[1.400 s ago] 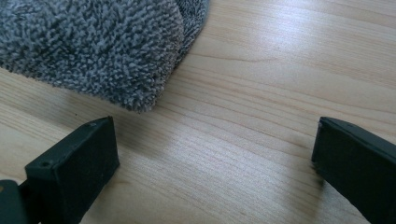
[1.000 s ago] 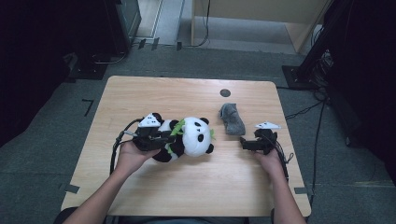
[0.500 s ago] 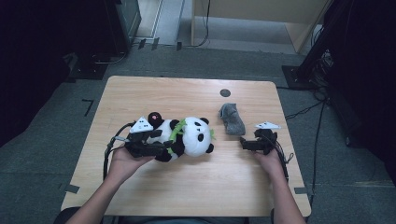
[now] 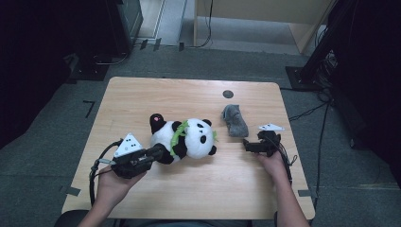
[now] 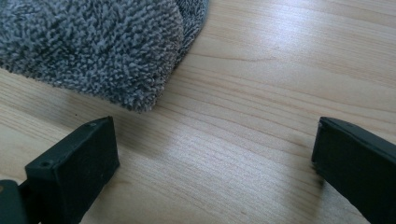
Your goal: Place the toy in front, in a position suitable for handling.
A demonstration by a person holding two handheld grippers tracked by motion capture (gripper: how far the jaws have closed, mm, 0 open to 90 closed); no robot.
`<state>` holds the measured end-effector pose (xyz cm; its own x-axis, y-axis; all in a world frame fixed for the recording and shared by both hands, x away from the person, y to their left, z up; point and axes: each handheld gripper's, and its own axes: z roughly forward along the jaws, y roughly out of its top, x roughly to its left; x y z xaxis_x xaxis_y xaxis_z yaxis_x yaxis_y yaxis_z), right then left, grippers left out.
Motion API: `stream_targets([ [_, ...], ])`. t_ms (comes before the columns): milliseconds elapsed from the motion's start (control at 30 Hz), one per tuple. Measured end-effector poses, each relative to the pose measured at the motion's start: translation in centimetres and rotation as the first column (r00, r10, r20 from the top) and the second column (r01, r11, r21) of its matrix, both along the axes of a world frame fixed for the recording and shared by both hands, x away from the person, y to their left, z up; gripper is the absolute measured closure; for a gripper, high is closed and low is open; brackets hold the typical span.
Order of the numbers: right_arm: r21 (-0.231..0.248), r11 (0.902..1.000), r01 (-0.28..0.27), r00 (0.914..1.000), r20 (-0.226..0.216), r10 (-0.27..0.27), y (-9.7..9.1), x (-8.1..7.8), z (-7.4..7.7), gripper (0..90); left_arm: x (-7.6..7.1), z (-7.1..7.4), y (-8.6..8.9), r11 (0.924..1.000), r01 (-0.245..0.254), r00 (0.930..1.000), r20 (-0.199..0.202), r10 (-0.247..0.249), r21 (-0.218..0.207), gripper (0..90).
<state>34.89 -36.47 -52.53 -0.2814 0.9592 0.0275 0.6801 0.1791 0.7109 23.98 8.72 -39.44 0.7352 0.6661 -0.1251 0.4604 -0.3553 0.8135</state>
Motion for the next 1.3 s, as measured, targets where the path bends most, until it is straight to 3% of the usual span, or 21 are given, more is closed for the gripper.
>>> stream_targets([
  [67, 0.000, 1.0000, 0.000, 1.0000, 0.000, 0.000, 0.0, 0.0, 0.0, 0.3, -0.2, -0.3, -0.4, 0.9999, 0.013, 0.9999, -0.003, -0.012, 0.009, 78.2],
  [167, 0.000, 1.0000, 0.000, 1.0000, 0.000, 0.000, 0.0, 0.0, 0.0, 0.3, 0.1, -2.2, -1.6, 0.9981, 0.043, 0.9976, -0.055, -0.041, 0.043, 75.9],
  [300, 0.000, 1.0000, 0.000, 1.0000, 0.000, 0.000, 0.0, 0.0, 0.0, 0.3, 1.1, -3.8, -1.5, 0.9985, 0.020, 0.9944, -0.104, -0.014, 0.050, 68.5],
  [433, 0.000, 1.0000, 0.000, 1.0000, 0.000, 0.000, 0.0, 0.0, 0.0, 0.3, 1.7, -4.5, -0.8, 0.9972, -0.002, 0.9951, -0.099, 0.010, 0.075, 63.9],
  [667, 0.000, 1.0000, 0.006, 1.0000, 0.000, -0.006, 0.1, -0.1, 0.0, 0.7, 2.4, -4.8, 0.2, 0.9983, -0.035, 0.9948, -0.094, 0.039, 0.047, 58.7],
  [767, 0.001, 1.0000, -0.001, 1.0000, 0.002, 0.001, 0.2, -0.3, 0.4, 16.0, 2.8, -5.1, 0.3, 0.9968, -0.053, 0.9950, -0.082, 0.058, 0.060, 56.7],
  [900, -0.002, 0.9999, 0.016, 0.9995, -0.027, -0.016, 0.2, -0.5, 0.9, 21.5, 3.1, -5.2, 0.7, 0.9959, -0.063, 0.9940, -0.085, 0.068, 0.066, 54.8],
  [1000, 0.050, 0.9987, 0.002, 0.9996, -0.030, -0.001, -0.2, -0.9, 1.8, 30.0, 3.4, -5.4, 1.2, 0.9951, -0.074, 0.9931, -0.087, 0.080, 0.065, 53.4],
  [1133, 0.091, 0.9954, -0.028, 0.9996, 0.003, 0.028, -0.1, -1.5, 3.0, 33.1, 3.8, -5.5, 1.6, 0.9944, -0.090, 0.9907, -0.098, 0.095, 0.056, 52.3],
  [1200, 0.053, 0.9955, -0.078, 0.9954, 0.060, 0.075, 0.7, -2.2, 4.5, 40.5, 3.8, -5.5, 1.9, 0.9928, -0.107, 0.9886, -0.100, 0.112, 0.053, 51.4],
  [1300, 0.065, 0.9877, -0.142, 0.9835, 0.123, 0.133, 1.9, -2.6, 6.1, 46.4, 3.7, -5.4, 1.9, 0.9922, -0.112, 0.9894, -0.087, 0.116, 0.056, 52.5],
])
